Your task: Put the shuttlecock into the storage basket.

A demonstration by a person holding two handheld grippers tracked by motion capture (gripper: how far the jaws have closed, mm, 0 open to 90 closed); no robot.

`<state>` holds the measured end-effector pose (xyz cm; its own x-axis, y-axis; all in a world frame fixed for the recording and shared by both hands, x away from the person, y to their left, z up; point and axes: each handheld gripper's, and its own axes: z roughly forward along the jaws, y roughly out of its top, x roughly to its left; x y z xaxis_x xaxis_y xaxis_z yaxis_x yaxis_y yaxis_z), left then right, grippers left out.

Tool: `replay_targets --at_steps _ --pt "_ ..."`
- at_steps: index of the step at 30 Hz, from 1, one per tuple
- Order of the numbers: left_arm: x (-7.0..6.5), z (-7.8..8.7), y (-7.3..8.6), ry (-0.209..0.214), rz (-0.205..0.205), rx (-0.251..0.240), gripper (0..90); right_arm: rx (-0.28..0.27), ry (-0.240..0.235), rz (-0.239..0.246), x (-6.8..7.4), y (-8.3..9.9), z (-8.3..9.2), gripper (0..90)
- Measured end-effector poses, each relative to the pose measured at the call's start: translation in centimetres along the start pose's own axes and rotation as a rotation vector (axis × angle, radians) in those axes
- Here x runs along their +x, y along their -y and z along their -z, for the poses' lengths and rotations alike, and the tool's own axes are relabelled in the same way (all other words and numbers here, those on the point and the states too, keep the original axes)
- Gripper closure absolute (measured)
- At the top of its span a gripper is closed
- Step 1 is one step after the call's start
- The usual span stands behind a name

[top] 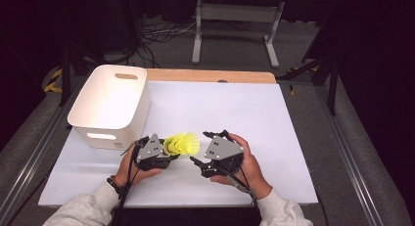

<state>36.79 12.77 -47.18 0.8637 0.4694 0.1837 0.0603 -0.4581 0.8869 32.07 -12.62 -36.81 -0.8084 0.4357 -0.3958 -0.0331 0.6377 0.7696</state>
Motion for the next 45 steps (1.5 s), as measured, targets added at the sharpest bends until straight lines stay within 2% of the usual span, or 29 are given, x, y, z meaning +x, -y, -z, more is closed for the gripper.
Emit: replay_targets --at_steps 9,14,17,20,22,26,29,32,37,41,45 --pt "0.1 0.2 0.1 -0.001 0.005 0.003 48.3 -0.053 0.057 -0.039 -1.5 2.2 1.8 20.1" --pt "0.1 0.3 0.1 -0.002 0.009 0.000 48.3 -0.048 0.096 -0.024 -2.1 4.4 1.9 20.1" --pt "0.2 0.4 0.1 -0.005 0.005 0.001 48.2 -0.024 0.130 -0.021 -2.5 5.9 1.8 20.1" --pt "0.2 0.5 0.1 -0.005 0.010 -0.003 48.2 -0.033 0.144 -0.044 -2.8 7.6 1.8 20.0" --pt "0.2 0.5 0.2 -0.003 0.014 -0.003 48.2 -0.032 0.162 -0.038 -2.8 8.5 1.9 20.0" --pt "0.2 0.5 0.2 -0.003 0.013 -0.004 48.2 -0.032 0.155 -0.066 -2.7 10.1 1.9 18.4" --pt "0.2 0.6 0.1 -0.006 0.010 -0.004 48.2 -0.052 0.145 -0.104 -2.5 11.0 1.9 17.4" --pt "0.1 0.6 0.1 -0.007 0.014 -0.005 48.1 -0.040 0.152 -0.109 -2.2 11.7 1.7 16.8" --pt "0.0 0.8 0.0 -0.006 0.010 -0.015 48.2 -0.055 0.132 -0.178 -2.2 12.5 1.8 15.2" --pt "0.1 1.1 -0.1 -0.006 0.011 -0.026 48.2 -0.049 0.120 -0.189 -1.9 12.8 1.9 14.1" --pt "0.0 1.4 -0.3 -0.003 0.007 -0.041 48.2 -0.056 0.124 -0.174 -1.5 12.6 1.9 15.5"
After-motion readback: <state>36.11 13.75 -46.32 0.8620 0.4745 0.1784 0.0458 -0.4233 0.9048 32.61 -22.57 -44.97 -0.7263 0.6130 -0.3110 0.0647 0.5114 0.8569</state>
